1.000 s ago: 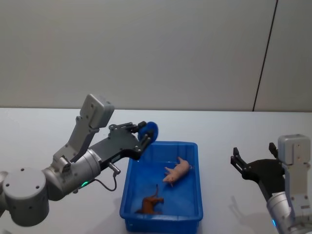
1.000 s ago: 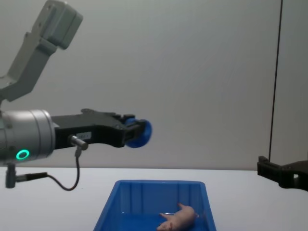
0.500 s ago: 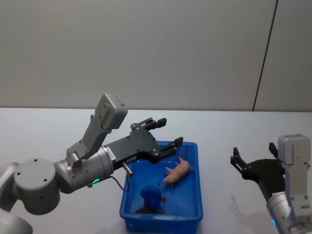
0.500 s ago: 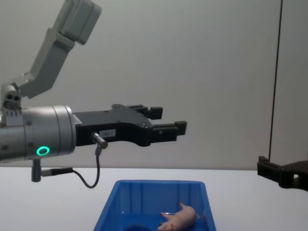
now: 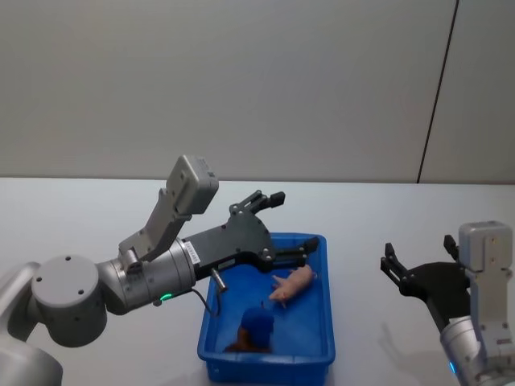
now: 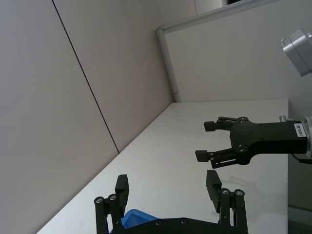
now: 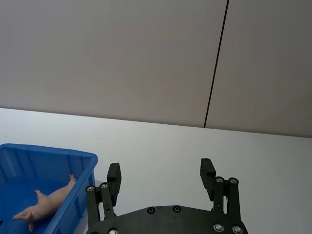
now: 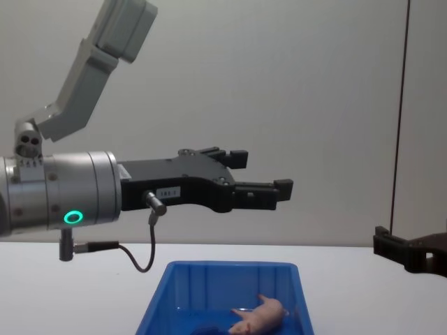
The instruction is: Pick up the two dolls from the table and place them into the box.
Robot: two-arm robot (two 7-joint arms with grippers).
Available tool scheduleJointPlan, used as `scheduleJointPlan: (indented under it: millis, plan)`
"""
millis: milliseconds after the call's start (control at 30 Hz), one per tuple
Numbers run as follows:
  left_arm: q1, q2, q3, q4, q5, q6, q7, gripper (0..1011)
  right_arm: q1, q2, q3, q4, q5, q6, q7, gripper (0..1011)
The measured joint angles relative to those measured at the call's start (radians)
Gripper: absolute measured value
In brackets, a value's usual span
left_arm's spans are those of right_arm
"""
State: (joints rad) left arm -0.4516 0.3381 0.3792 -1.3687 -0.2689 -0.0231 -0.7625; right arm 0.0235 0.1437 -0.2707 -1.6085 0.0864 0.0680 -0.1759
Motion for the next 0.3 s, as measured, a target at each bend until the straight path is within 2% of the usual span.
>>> scheduleJointPlan:
  millis: [300]
  plan:
    - [-0.006,-0.004,0.002,0.008,-0.001,-0.007,-0.016,1001,0.0,0.0,0.0,0.0,0.0,0.0,0.0,1001]
